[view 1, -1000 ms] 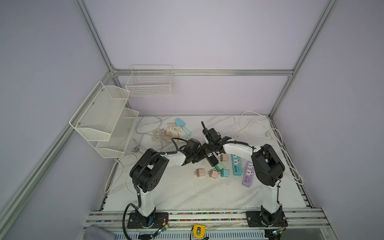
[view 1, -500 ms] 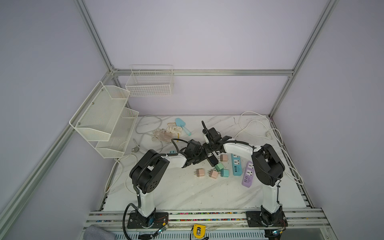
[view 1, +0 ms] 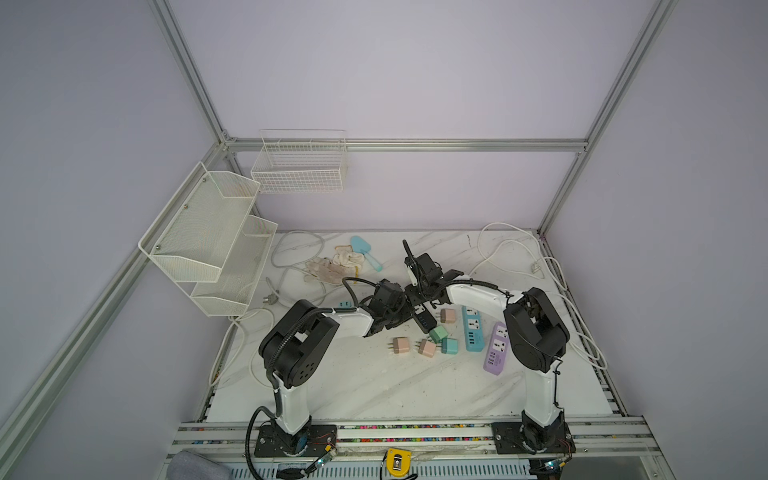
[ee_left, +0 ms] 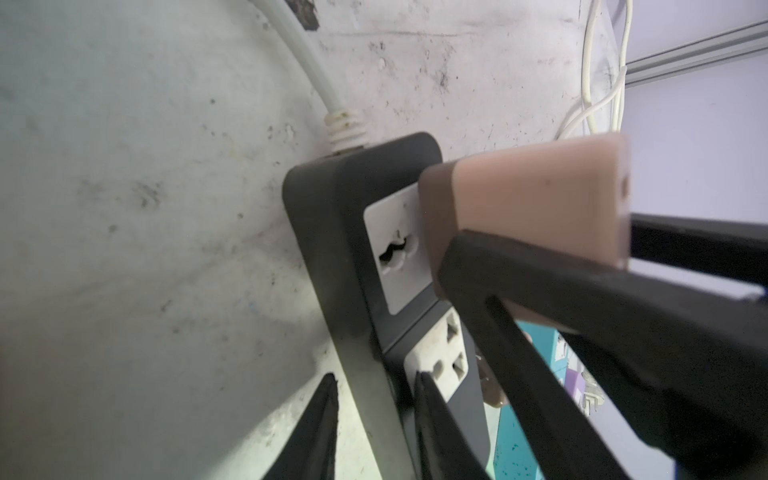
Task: Pull the plug off the socket
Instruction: 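Close the right gripper on the remaining pink USB adapter, then pull the pink USB adapter up out of the black strip with the right gripper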
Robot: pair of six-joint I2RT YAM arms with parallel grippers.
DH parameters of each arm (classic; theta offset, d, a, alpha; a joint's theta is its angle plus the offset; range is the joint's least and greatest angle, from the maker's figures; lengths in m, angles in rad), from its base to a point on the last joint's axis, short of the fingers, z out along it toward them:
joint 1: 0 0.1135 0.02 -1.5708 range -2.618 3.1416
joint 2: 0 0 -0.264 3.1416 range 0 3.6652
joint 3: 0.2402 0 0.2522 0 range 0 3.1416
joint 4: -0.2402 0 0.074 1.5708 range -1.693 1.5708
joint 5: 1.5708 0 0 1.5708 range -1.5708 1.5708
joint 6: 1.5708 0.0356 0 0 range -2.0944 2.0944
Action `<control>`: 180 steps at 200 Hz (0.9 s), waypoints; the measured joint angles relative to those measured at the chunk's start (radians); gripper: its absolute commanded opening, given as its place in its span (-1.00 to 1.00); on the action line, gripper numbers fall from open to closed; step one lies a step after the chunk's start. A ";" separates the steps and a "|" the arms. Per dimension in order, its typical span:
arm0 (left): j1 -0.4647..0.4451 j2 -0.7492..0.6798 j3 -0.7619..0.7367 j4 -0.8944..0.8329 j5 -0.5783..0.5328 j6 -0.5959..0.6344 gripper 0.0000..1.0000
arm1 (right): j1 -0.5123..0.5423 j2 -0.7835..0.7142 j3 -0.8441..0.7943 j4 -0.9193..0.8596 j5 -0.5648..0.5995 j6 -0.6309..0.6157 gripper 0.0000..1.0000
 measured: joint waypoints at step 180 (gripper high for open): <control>-0.004 -0.030 0.029 -0.105 0.008 0.064 -0.32 | -0.195 -0.341 -0.198 0.105 -0.152 0.164 -0.86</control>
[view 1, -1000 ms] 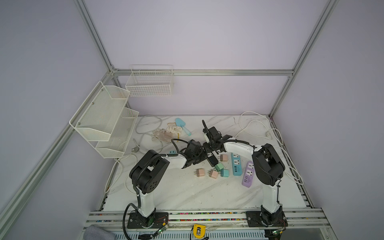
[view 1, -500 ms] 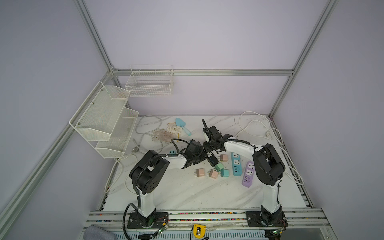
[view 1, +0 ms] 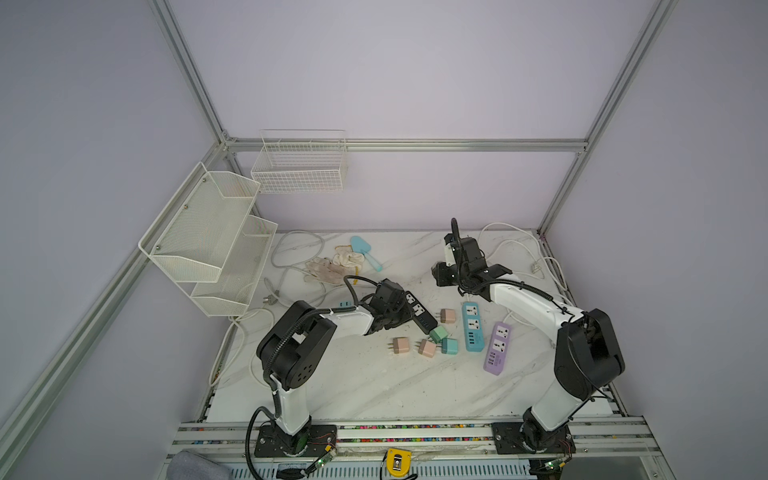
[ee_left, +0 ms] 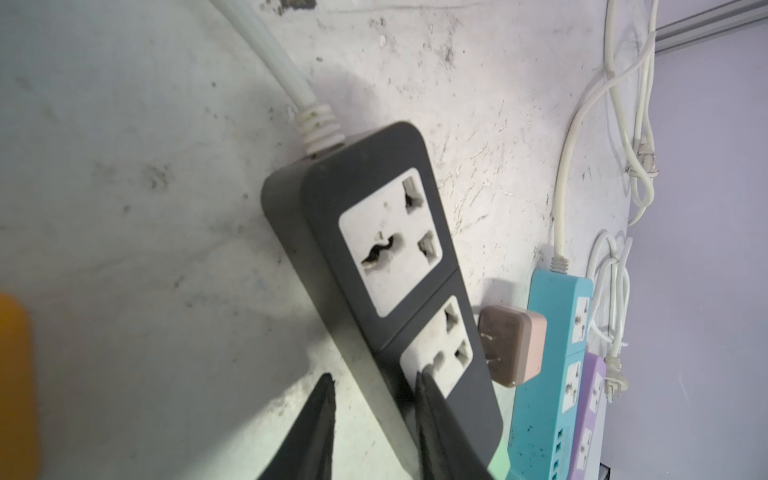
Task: Pull the plug off the socket
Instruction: 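Pull the pink USB adapter up out of the black strip with the right gripper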
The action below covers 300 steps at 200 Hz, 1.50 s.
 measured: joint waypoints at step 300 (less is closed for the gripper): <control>0.047 -0.540 -0.105 -0.304 -0.048 0.269 0.09 | -0.100 0.184 -0.288 0.522 -0.190 0.473 -0.76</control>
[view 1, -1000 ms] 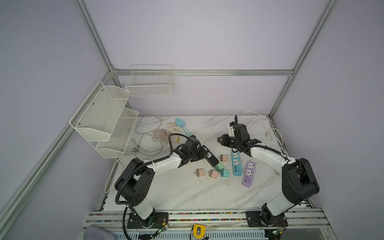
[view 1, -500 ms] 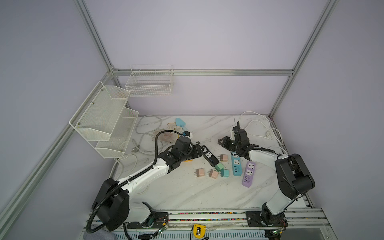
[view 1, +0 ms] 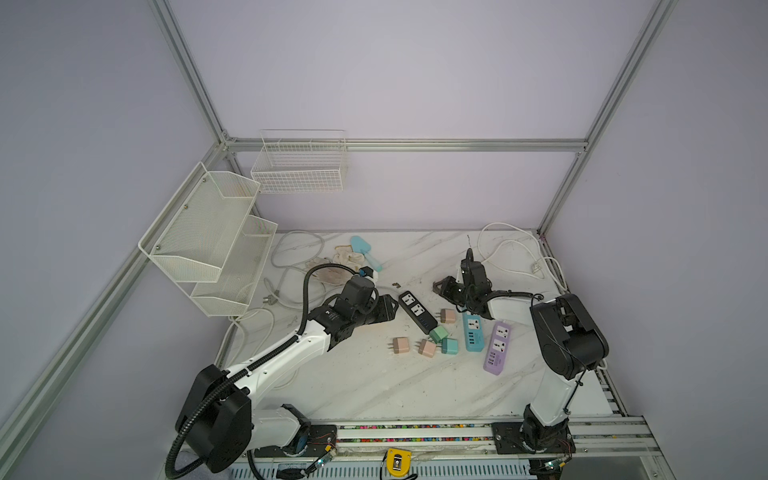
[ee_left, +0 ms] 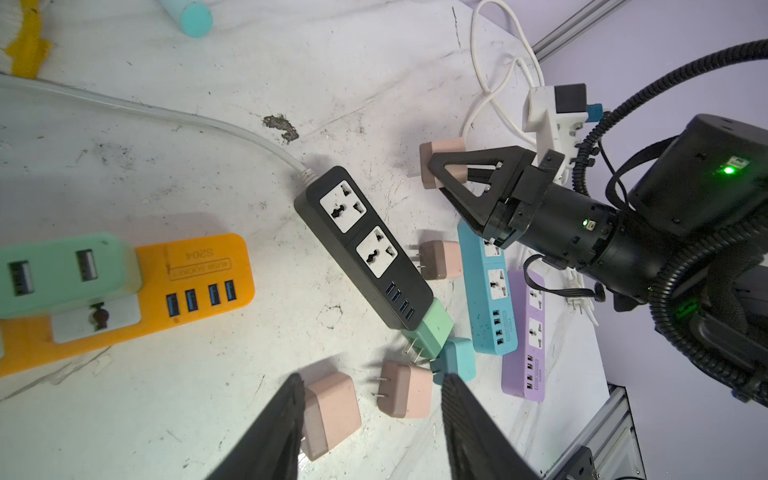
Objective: Pull the plug off the socket
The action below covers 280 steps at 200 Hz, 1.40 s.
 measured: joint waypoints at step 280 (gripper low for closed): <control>0.064 -0.140 -0.037 -0.063 -0.020 -0.001 0.09 | 0.029 -0.058 0.079 -0.299 0.219 -0.064 0.89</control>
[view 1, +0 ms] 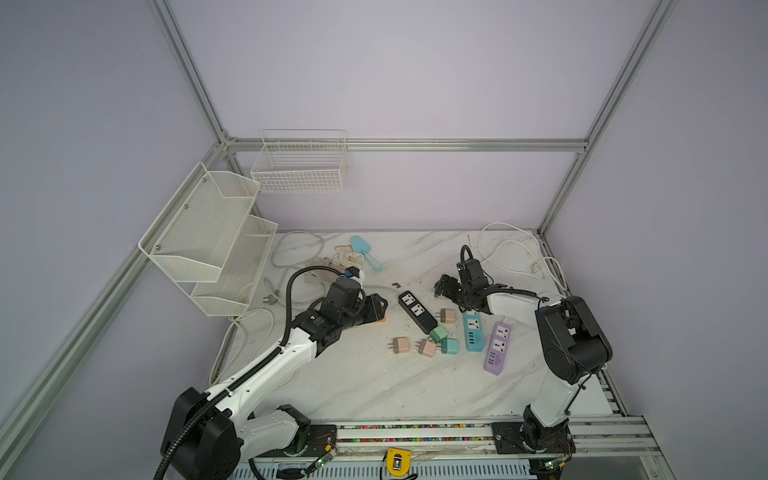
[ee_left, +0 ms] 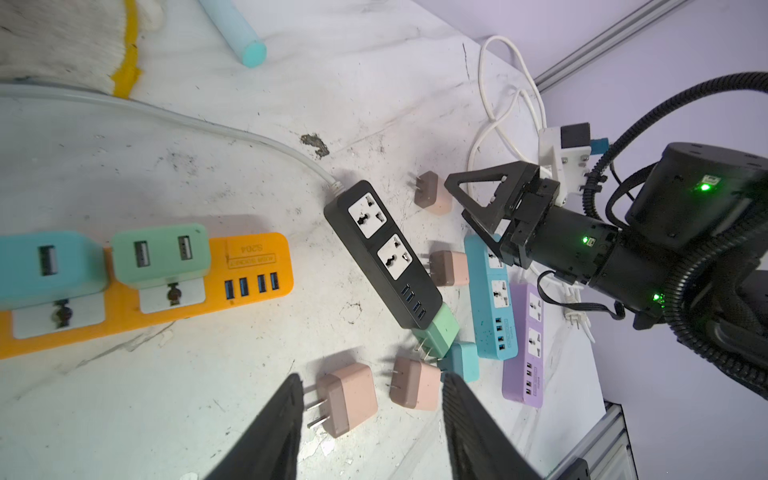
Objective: Pull the plug off the socket
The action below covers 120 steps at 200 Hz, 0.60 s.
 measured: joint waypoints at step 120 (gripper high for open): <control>0.051 -0.173 -0.052 -0.151 -0.218 -0.009 0.07 | 0.278 -0.013 0.273 -0.210 0.025 -0.283 0.93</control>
